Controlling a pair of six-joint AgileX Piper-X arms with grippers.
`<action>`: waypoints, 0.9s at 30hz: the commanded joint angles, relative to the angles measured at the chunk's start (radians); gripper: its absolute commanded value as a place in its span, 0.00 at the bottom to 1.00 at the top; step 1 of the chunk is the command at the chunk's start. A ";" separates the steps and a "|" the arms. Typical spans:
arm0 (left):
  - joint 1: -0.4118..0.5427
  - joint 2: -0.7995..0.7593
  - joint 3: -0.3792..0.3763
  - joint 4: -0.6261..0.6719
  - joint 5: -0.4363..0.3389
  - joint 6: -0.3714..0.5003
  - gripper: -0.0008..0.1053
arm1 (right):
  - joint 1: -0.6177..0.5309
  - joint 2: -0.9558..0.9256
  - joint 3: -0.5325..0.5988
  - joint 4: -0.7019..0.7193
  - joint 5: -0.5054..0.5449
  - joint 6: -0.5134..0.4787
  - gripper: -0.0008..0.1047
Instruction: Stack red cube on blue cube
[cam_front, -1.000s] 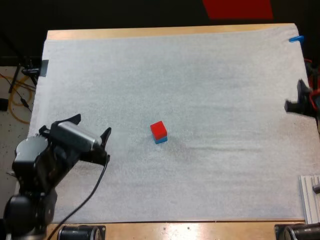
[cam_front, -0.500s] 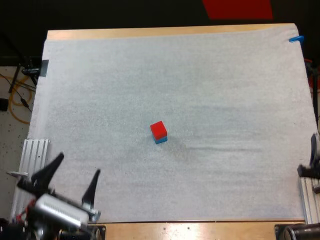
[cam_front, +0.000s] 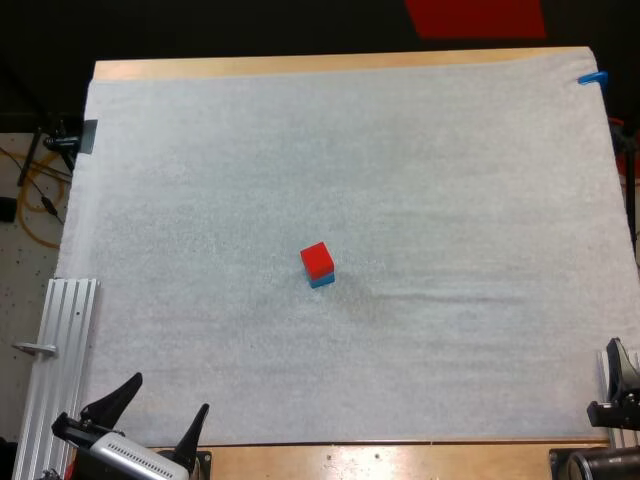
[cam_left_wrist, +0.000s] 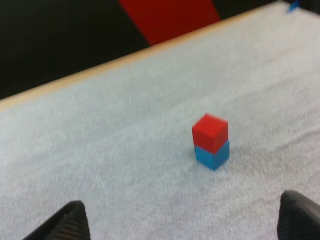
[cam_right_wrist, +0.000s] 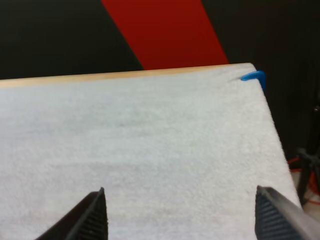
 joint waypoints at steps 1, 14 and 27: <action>0.002 -0.142 -0.003 0.001 -0.008 0.005 0.71 | -0.001 -0.045 -0.008 0.004 -0.023 -0.030 0.58; 0.002 -0.139 0.152 -0.230 -0.010 -0.040 0.71 | -0.001 -0.043 0.082 -0.095 -0.092 -0.075 0.58; 0.002 -0.137 0.323 -0.318 0.067 -0.043 0.71 | -0.001 -0.043 0.173 -0.092 -0.095 -0.066 0.58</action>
